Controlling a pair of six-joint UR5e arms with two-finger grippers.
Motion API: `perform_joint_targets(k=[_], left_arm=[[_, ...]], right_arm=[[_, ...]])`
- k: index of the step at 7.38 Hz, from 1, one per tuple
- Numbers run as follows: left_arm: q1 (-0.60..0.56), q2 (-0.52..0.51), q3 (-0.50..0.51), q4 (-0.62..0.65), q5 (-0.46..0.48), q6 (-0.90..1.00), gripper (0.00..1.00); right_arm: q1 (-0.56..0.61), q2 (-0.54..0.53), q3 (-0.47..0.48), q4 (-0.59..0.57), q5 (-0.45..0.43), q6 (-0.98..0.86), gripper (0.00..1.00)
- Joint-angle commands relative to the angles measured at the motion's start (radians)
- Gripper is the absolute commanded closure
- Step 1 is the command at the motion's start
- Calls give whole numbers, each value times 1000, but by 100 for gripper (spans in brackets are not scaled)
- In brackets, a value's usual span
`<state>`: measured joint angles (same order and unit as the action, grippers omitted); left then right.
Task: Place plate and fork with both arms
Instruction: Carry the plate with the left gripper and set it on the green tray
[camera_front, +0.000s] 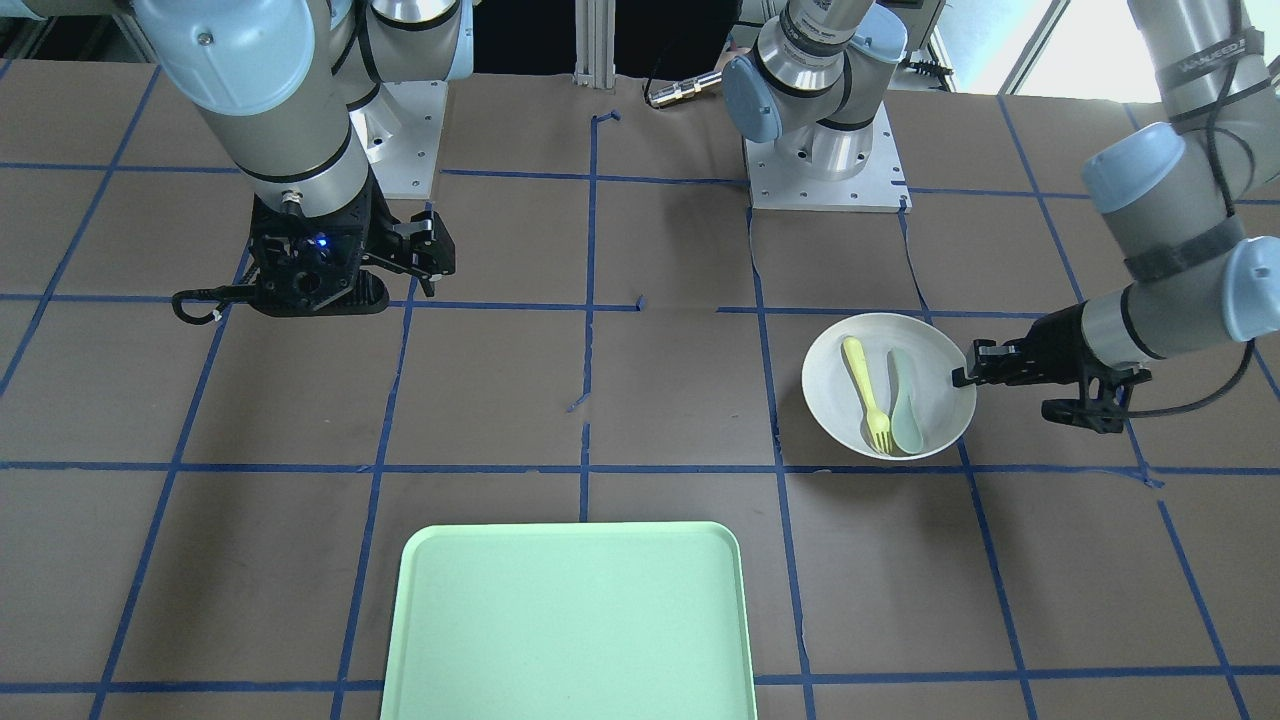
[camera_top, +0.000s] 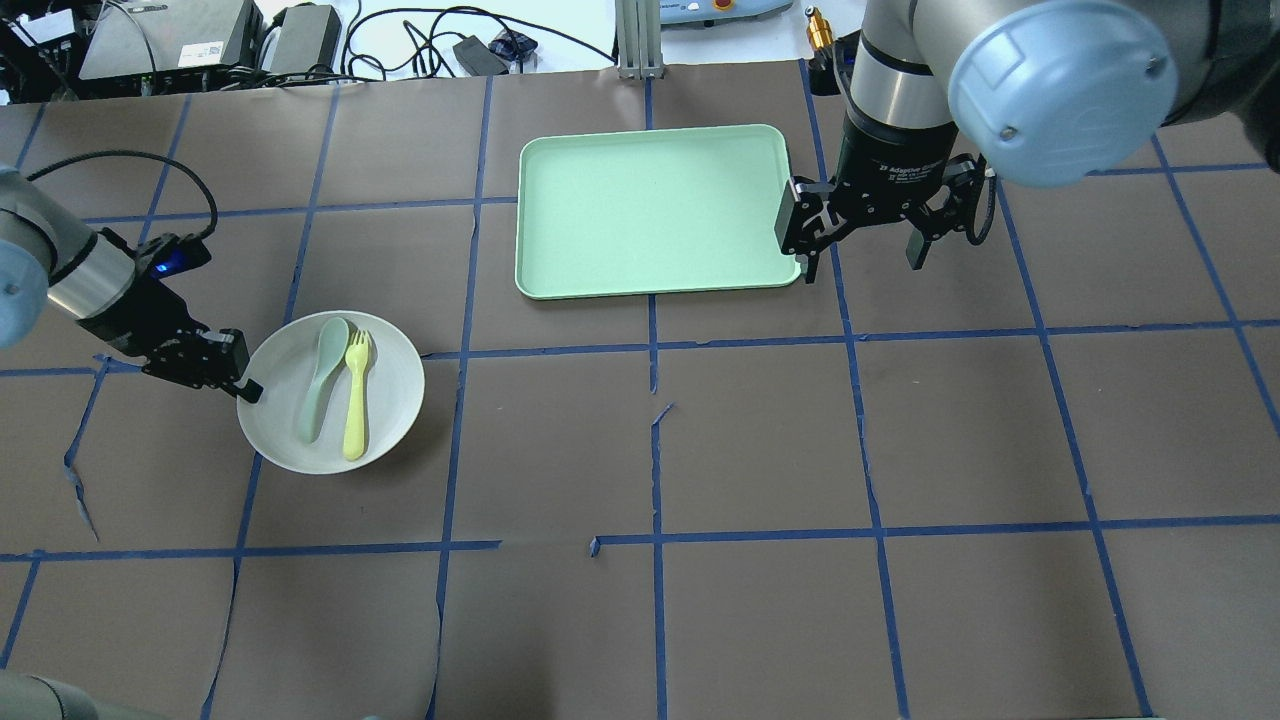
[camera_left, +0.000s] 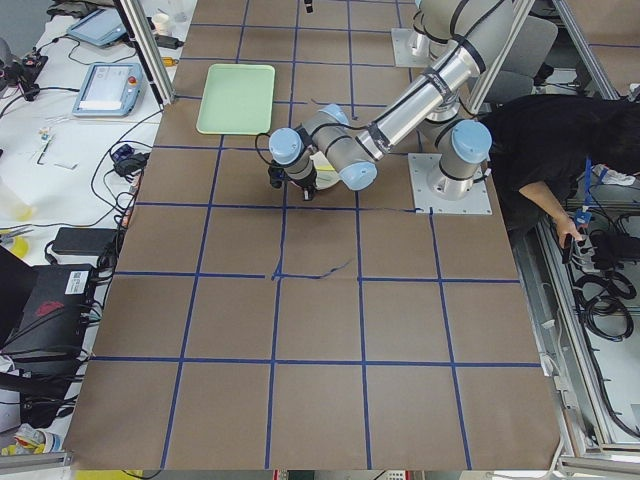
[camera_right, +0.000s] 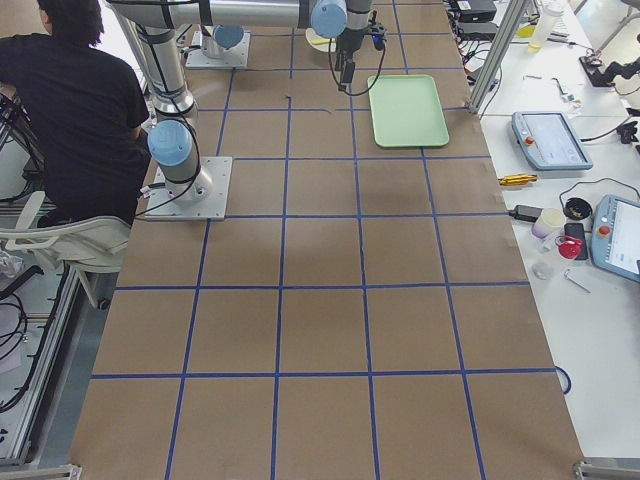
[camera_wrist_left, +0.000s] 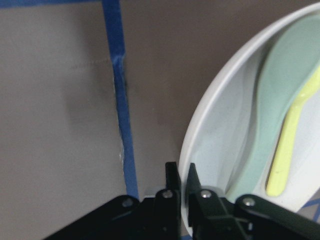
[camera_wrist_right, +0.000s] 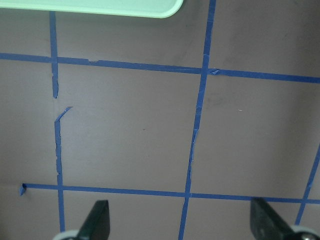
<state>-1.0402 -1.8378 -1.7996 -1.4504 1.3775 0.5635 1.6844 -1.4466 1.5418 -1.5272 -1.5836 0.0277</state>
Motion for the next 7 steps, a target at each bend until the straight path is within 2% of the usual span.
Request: perform_joint_targets(k=[1, 3, 4, 7], left_arm=[[-20, -17, 109, -113, -165, -168, 100], [-233, -82, 140, 93, -207, -416, 100], [-312, -153, 192, 170, -269, -480, 100], [-505, -380, 466, 186, -278, -607, 100]], right_arm=[[0, 0, 0, -2, 1, 0, 0], [0, 2, 0, -10, 1, -2, 0], [1, 3, 1, -25, 7, -3, 0], [0, 23, 3, -62, 5, -2, 0]])
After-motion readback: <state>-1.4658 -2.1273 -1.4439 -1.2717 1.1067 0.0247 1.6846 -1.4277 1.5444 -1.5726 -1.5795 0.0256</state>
